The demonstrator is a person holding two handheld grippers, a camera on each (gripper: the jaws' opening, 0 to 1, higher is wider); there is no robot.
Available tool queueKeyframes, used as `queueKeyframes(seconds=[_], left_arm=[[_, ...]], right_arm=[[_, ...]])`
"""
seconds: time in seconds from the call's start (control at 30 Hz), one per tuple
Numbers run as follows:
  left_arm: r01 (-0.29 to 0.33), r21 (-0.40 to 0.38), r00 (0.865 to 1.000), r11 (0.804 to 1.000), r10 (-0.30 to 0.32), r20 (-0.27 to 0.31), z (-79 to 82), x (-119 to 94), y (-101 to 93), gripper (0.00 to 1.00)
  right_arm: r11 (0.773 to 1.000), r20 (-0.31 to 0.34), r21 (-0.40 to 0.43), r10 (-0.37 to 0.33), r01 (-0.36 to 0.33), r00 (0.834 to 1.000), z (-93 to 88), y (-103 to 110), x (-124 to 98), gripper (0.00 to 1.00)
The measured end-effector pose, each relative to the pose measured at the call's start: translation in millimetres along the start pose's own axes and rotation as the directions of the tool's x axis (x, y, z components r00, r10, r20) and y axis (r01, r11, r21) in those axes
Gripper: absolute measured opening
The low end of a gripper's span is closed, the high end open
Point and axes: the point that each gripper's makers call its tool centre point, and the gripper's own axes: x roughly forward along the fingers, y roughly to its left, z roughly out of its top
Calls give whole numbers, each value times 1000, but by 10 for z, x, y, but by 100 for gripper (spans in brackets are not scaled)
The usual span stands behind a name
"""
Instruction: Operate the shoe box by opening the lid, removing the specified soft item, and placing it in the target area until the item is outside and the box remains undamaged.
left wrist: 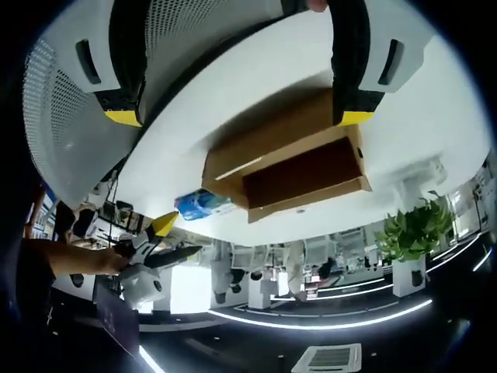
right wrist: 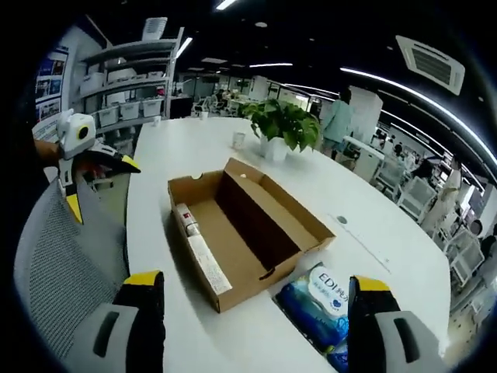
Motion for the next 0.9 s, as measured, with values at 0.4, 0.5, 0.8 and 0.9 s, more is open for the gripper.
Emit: queueKeyframes(seconds=[0.4,0.5,0.8,0.9], left_arm=[[-33,2,998,999,33,49,5,-11,44,99],[-38,-4,998,999,38,55,10,-11,56,99],[-43,-9,997,999,43,66,20,-12,68,99],[-49,-24,996,998,51,69,21,-15,83,99]], right_arm=[[978,-76,-169,114,-125,991,84,28,254,95],[966,-105,-213,128,-148,986,92,4,333,94],[941,-150,-267,170,-205,974,126,-52,526,92],[935,-174,-274,183,-226,968,98,-57,586,90]])
